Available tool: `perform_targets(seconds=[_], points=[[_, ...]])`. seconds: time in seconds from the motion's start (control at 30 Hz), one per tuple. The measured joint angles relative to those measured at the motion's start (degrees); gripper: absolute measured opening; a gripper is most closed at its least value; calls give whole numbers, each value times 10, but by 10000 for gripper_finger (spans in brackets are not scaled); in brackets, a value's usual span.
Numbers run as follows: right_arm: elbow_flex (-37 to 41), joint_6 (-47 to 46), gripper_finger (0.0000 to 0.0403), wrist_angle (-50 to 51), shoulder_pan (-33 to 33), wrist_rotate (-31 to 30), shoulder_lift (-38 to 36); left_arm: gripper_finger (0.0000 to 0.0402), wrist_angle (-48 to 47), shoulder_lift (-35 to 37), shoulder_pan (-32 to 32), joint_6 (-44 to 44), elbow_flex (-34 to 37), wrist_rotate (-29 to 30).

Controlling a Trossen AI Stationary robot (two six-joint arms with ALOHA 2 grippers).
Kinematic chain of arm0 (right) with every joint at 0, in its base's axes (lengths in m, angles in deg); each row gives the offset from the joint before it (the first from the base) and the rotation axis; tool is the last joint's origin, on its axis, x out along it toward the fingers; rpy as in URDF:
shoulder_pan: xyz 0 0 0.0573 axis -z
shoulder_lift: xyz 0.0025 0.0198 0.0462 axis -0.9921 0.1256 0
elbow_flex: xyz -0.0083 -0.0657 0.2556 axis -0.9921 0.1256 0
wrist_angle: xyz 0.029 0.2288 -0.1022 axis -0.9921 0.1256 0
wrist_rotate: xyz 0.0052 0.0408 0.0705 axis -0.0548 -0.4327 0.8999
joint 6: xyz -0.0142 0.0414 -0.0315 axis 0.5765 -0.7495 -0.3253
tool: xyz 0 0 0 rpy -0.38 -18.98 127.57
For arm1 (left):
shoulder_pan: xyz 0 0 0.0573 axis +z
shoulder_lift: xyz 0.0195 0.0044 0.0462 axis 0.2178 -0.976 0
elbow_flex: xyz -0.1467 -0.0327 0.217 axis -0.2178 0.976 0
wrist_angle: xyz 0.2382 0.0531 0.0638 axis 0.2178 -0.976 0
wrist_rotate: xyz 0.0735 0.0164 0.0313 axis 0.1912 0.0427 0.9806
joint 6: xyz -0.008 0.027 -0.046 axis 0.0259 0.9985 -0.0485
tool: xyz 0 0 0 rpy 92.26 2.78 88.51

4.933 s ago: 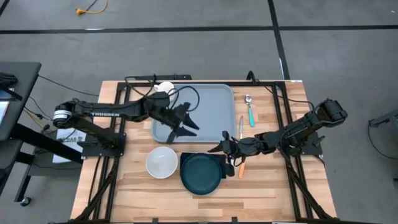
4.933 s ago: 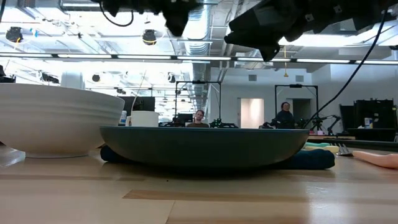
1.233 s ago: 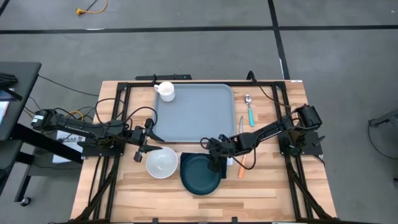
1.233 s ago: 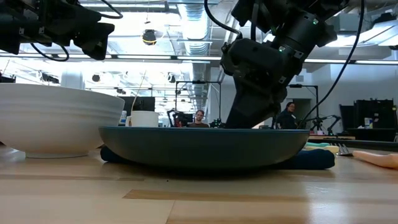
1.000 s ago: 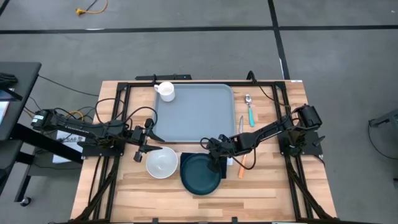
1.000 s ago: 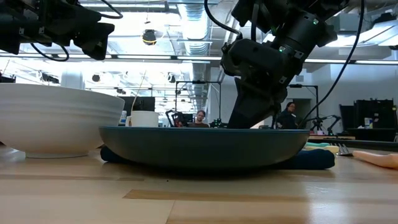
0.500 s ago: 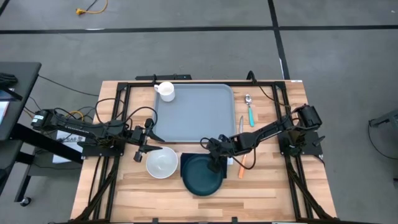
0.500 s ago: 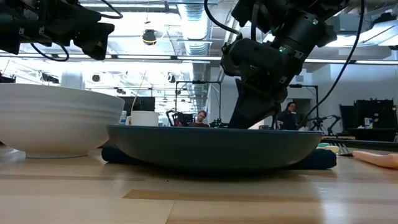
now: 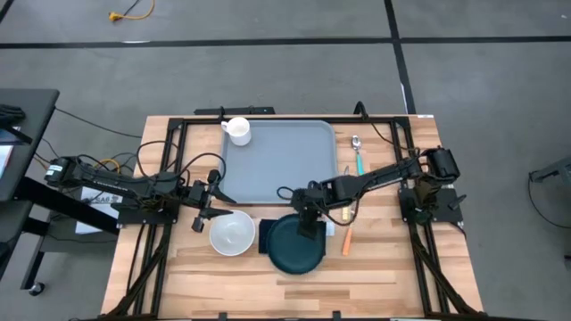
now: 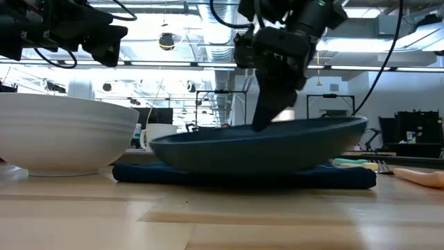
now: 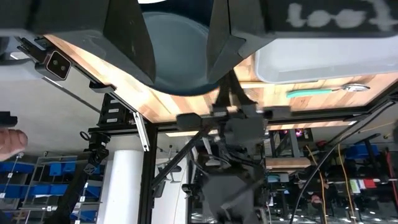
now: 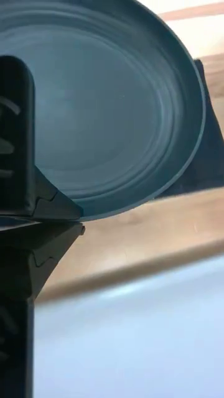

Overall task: Set up tray
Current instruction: Put the black plate on the bottom left of the white mug

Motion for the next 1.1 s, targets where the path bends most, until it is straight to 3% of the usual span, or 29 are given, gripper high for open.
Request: perform_targets(seconds=[0.3, 0.6, 0.87, 1.1], points=[[-99, 97, 1, 144, 74, 25, 0, 132, 0, 0, 0, 0, 0, 0], [-156, 164, 1, 112, 179, 21, 0, 132, 0, 0, 0, -1, 0, 0], [-159, 86, 1, 39, 271, 6, 16, 132, 0, 0, 0, -3, 0, 0], [-174, 31, 1, -2, 294, 33, 79, 132, -1, 0, 0, -3, 0, 0]])
